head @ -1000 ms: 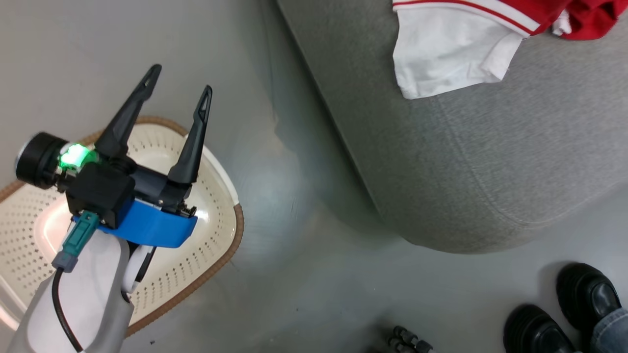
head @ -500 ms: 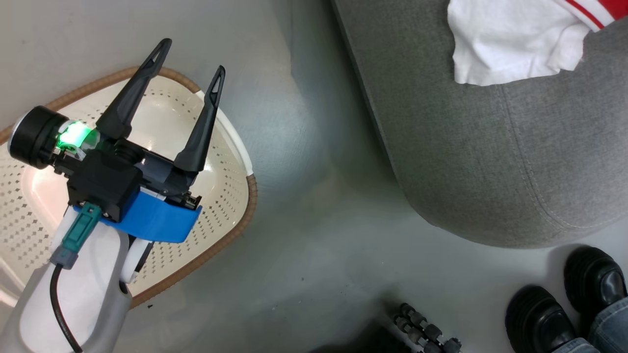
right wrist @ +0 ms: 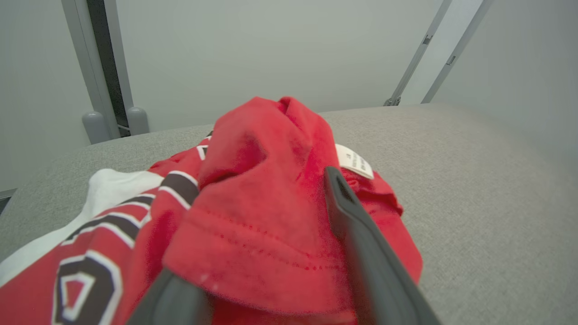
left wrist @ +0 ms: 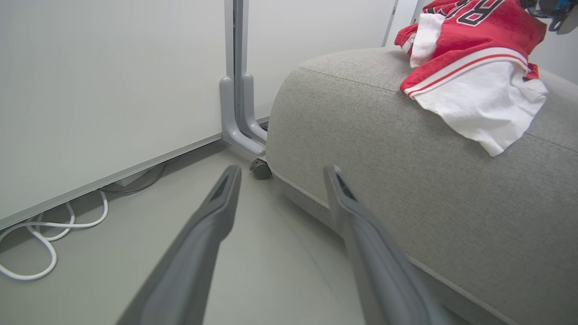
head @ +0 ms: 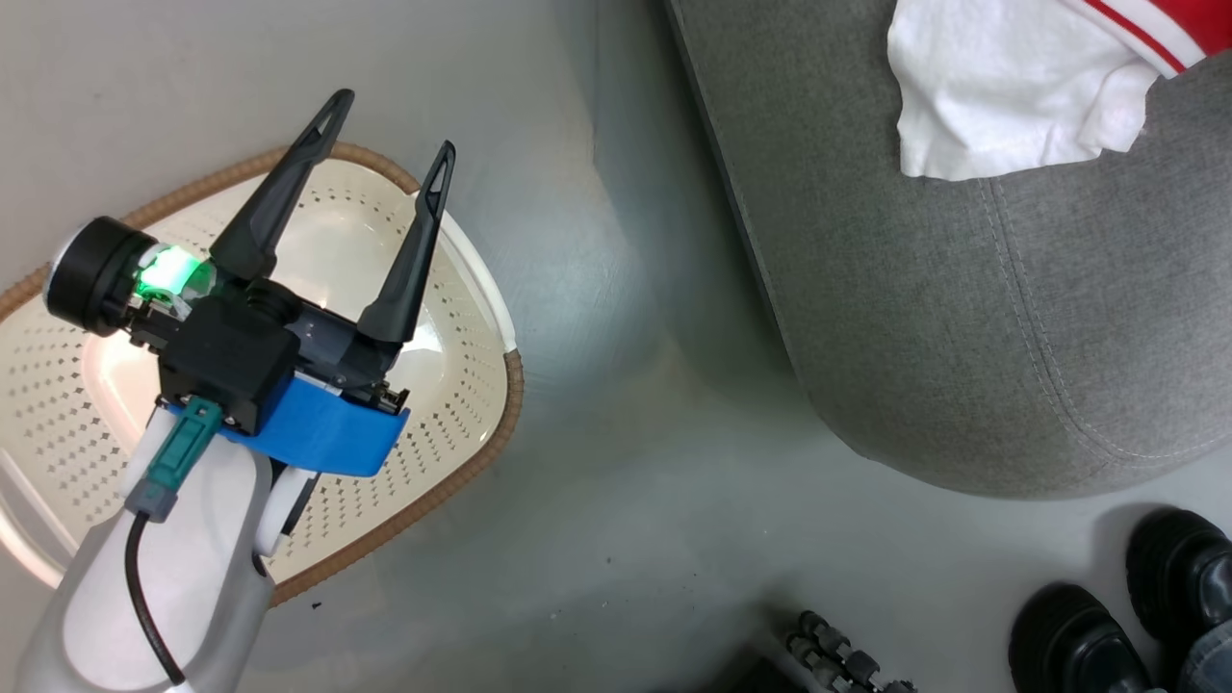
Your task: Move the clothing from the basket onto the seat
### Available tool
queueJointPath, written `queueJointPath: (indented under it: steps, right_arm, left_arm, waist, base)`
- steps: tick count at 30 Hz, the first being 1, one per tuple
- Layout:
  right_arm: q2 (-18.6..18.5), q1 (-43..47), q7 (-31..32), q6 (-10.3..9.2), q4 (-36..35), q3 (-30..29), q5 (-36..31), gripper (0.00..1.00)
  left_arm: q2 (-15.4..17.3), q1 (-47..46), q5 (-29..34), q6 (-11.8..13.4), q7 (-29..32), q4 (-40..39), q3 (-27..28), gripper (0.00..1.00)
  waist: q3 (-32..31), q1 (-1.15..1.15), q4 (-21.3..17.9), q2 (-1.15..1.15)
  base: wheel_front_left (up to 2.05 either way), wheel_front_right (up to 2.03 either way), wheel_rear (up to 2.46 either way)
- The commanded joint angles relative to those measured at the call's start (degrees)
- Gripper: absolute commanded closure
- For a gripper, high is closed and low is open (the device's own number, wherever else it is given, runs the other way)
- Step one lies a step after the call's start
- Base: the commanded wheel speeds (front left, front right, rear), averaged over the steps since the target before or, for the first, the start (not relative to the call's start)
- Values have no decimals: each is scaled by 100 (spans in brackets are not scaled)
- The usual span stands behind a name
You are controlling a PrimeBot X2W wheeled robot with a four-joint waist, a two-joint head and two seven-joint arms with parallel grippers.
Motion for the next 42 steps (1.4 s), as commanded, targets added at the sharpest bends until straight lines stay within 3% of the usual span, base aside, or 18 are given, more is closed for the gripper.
queueJointPath:
  steps: [1, 10, 21, 32, 42]
  right_arm:
    - [-30, 1, -35, 1, 33, 21, -21, 0]
    - [4, 490, -238, 1, 207, 509, -46, 0]
    - [-127, 1584, -320, 1, -27, 1129, 112, 0]
    - [29, 3234, -224, 1, -899, 1618, 299, 0]
    - [385, 4633, 75, 1, -2066, 1361, 59, 0]
  left_arm:
    - [-9, -97, -11, 35, -44, 29, 2, 0]
    - [-299, 115, -142, 58, -170, 519, -63, 0]
    - [-830, 828, -330, 27, -192, 992, 212, 0]
    - [-1322, 1799, -359, -31, -193, 1248, 699, 0]
    - [-1484, 2302, -451, -72, -194, 1508, 1135, 0]
  waist:
    - [-56, 0, 27, 0]
    - [-748, 0, 170, 0]
    - [-2139, 0, 421, 0]
    - [-3517, 0, 829, 0]
    - [-4211, 0, 1402, 0]
  base:
    - [0, 0, 0]
    - [0, 0, 0]
    - [0, 0, 0]
    - [0, 0, 0]
    - [0, 0, 0]
